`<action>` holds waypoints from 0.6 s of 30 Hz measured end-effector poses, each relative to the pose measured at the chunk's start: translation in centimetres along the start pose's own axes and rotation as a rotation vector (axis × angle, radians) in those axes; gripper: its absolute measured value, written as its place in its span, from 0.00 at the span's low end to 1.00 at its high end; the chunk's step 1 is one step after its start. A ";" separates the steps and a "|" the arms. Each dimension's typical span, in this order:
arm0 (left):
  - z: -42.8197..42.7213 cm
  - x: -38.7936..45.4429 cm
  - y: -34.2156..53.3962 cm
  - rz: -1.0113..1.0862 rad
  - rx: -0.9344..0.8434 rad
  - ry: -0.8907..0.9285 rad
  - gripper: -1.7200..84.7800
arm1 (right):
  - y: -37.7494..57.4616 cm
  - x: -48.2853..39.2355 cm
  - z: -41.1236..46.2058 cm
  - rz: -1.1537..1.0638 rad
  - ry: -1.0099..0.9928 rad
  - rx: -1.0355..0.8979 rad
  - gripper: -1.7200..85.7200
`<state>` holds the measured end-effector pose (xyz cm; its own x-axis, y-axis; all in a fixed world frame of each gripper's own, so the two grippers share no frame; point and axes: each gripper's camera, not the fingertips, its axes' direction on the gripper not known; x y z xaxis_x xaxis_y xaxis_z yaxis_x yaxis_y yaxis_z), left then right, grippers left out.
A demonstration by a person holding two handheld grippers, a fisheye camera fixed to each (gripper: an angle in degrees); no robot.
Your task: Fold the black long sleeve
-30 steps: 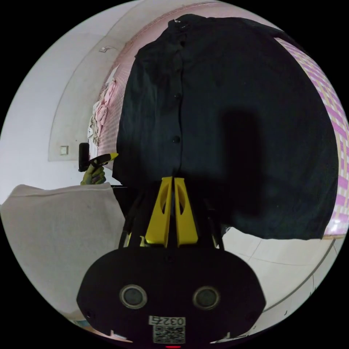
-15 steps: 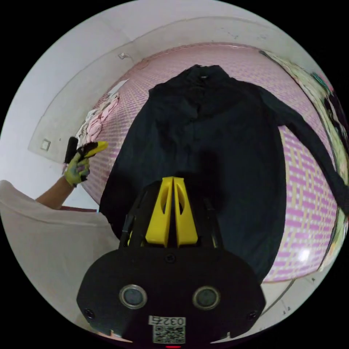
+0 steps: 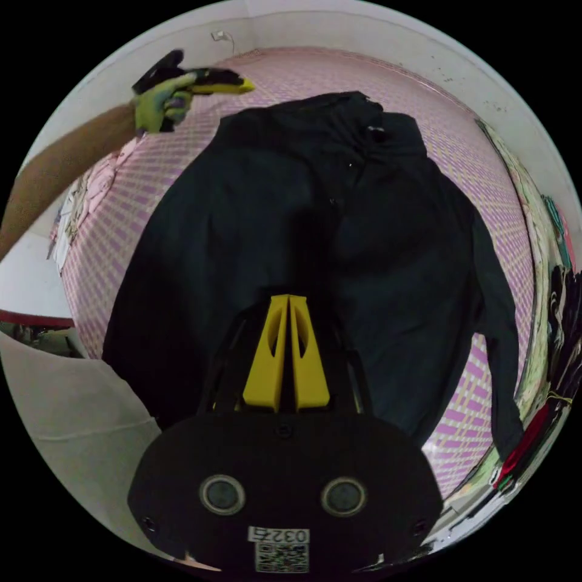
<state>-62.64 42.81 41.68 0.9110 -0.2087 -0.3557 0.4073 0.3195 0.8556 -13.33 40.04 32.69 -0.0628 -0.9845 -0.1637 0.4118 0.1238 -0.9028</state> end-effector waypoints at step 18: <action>13.0 -4.1 -12.5 0.081 -0.085 -0.141 0.01 | -5.8 -2.1 0.1 0.026 -0.030 -0.069 0.01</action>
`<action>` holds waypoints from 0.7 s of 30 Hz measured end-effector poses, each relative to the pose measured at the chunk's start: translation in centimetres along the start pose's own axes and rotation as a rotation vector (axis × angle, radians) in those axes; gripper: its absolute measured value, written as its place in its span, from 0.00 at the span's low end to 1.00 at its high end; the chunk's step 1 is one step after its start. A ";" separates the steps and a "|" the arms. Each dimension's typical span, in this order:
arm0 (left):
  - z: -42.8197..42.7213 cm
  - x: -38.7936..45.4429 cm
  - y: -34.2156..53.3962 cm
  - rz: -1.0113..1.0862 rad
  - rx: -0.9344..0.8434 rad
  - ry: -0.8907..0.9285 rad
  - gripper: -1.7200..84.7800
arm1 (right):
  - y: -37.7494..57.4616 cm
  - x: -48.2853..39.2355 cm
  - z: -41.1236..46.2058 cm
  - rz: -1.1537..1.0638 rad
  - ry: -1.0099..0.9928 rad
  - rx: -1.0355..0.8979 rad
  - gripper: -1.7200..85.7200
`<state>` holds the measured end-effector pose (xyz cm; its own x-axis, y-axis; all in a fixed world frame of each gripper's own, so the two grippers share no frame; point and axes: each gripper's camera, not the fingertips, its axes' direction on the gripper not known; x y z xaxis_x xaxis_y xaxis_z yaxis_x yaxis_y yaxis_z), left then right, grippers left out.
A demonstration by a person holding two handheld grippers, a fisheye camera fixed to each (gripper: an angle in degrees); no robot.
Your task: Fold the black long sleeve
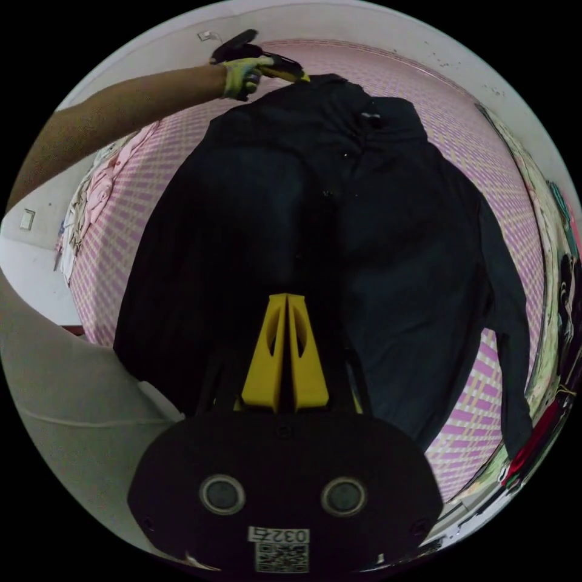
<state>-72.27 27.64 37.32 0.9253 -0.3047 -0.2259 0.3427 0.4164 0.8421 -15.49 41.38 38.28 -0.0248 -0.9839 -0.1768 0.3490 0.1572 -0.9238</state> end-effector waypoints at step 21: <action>-49.8 -9.7 58.6 -0.849 0.895 -0.157 0.01 | -4.7 -2.2 -0.6 -0.025 0.037 0.004 0.01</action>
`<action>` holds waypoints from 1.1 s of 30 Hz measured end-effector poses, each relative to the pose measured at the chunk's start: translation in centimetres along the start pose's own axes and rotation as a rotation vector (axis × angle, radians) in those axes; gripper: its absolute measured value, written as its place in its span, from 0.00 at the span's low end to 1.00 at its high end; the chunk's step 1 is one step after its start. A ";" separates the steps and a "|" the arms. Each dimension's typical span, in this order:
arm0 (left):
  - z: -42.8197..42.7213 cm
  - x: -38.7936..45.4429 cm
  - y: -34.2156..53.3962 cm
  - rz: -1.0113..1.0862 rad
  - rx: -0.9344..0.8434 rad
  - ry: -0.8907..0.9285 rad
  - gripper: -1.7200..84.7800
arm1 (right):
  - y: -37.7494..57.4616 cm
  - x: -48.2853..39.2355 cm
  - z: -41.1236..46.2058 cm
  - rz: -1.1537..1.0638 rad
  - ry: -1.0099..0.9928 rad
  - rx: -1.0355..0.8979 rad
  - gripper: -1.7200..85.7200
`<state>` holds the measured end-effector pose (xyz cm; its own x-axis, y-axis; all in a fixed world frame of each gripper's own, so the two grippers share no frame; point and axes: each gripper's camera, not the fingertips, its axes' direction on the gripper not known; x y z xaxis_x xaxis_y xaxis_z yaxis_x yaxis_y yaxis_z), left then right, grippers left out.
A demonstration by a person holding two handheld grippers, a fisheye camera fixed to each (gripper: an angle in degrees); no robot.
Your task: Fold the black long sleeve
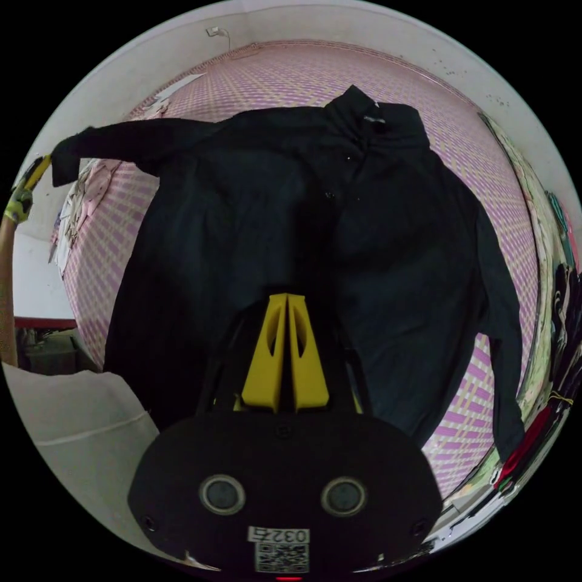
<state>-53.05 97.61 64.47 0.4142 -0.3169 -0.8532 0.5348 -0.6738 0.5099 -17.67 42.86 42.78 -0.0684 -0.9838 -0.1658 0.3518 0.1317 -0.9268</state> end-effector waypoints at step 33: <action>3.2 -16.6 -24.4 0.083 -0.527 0.200 0.01 | -4.9 -1.1 0.7 -0.032 0.053 -0.027 0.01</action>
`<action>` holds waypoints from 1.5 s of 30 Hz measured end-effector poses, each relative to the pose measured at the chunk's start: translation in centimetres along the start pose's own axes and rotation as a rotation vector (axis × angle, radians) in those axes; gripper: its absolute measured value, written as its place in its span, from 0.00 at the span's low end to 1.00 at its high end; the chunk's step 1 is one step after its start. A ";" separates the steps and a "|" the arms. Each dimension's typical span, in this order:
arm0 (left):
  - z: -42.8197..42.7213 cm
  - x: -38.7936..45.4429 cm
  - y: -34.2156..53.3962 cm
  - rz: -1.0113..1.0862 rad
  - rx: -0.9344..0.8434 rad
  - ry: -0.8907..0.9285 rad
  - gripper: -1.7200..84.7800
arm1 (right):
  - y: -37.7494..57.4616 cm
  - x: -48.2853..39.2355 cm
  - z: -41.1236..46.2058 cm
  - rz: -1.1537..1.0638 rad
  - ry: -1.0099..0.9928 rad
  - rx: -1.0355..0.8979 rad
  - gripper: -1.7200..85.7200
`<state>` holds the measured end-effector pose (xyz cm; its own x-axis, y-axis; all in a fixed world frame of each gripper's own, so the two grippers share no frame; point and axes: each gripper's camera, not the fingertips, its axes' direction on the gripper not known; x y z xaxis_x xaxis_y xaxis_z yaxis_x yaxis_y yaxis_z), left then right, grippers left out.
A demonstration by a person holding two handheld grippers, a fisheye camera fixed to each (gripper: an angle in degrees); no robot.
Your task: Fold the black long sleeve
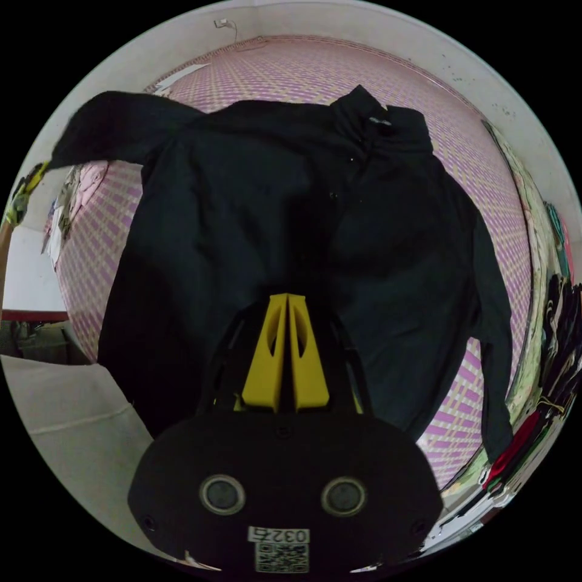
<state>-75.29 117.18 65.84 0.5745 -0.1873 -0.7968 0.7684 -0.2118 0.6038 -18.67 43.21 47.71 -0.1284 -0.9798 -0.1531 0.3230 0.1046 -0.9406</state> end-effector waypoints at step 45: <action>40.8 27.7 8.0 0.427 -0.196 -0.470 0.01 | -18.5 14.0 4.2 0.063 -0.007 0.177 0.01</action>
<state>-64.69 71.10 49.49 0.6899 -0.6239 -0.3671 0.5632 0.1440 0.8137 -22.53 26.85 64.20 -0.0965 -0.9734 -0.2077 0.4899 0.1352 -0.8613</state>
